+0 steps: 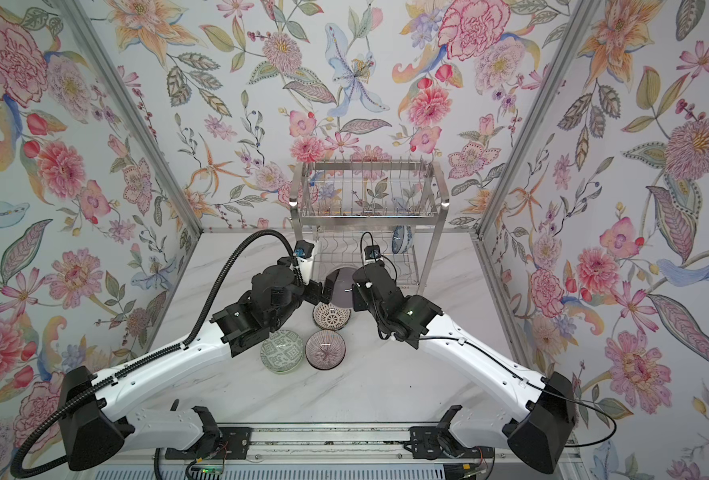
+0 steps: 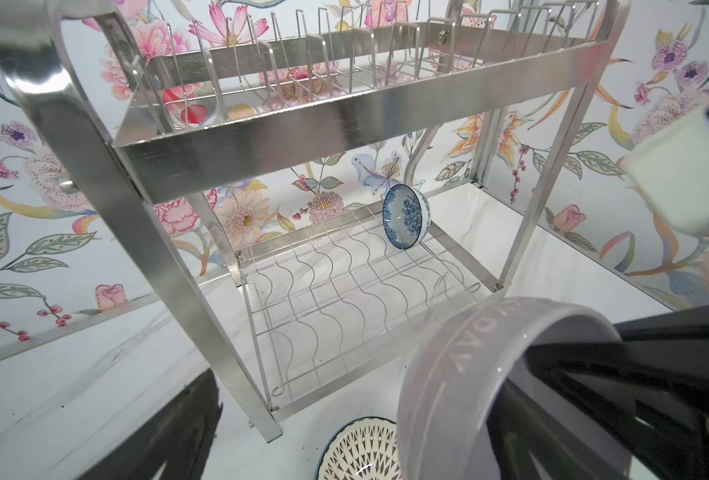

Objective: Load the bowls into the dish rack
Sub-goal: 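Carry the lilac bowl into the rack with the right gripper while the left withdraws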

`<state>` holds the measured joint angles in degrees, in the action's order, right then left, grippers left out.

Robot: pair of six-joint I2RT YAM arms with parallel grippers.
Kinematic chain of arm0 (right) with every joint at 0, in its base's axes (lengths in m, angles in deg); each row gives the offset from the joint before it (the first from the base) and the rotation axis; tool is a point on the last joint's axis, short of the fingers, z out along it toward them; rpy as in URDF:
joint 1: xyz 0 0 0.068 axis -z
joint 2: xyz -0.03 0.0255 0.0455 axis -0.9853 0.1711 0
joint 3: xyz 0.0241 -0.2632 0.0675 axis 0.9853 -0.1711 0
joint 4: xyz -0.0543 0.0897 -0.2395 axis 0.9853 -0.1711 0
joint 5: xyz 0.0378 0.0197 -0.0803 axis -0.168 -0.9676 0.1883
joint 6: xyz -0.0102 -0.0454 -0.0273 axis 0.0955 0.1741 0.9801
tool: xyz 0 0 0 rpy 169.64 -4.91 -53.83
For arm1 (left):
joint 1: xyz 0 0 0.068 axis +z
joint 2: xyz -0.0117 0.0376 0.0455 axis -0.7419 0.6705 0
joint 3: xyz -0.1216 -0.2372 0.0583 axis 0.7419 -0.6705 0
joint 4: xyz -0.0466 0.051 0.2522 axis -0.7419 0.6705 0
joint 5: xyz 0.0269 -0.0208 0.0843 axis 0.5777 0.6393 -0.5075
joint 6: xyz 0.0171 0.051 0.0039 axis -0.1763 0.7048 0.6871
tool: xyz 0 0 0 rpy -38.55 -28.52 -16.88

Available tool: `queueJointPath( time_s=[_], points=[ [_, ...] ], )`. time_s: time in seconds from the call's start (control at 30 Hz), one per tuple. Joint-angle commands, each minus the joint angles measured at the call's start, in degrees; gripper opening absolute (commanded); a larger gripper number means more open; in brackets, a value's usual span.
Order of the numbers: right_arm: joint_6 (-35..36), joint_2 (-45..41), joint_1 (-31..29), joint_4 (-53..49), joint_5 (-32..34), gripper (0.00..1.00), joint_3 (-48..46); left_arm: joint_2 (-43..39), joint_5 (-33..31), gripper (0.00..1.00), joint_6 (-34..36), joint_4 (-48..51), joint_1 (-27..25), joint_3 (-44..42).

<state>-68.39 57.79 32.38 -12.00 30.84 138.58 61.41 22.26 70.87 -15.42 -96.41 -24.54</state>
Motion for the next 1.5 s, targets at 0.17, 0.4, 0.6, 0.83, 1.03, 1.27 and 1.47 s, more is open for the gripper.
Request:
queueJointPath(
  time_s=[0.17,0.4,0.6,0.83,1.03,1.27,1.47],
  points=[
    [18.2,0.5,0.3,-10.1,18.8,0.0,5.8,-7.9,-2.6,0.99,-1.4,7.4,8.8,-1.5],
    [39.4,3.8,3.3,0.1,24.9,0.0,3.2,-11.9,-2.9,1.0,-1.8,9.1,14.1,-4.0],
    [48.6,5.4,6.8,7.6,23.4,0.0,1.1,-11.9,-3.3,0.99,-0.9,7.6,16.2,-4.3],
    [65.8,9.7,7.3,21.6,26.2,0.0,-2.3,-9.6,-1.4,0.99,-1.5,8.3,19.7,-2.9],
    [81.7,14.9,8.7,41.5,28.5,0.0,-5.4,-9.5,-1.7,0.99,-0.9,8.4,20.5,-2.6],
    [89.8,21.6,12.6,52.7,26.5,0.0,-3.2,-8.5,-0.2,0.99,0.4,6.2,21.2,-3.2],
    [96.2,26.3,14.5,62.7,27.4,0.0,-3.9,-6.5,1.8,0.99,2.4,7.5,22.5,-1.2]
  ],
)
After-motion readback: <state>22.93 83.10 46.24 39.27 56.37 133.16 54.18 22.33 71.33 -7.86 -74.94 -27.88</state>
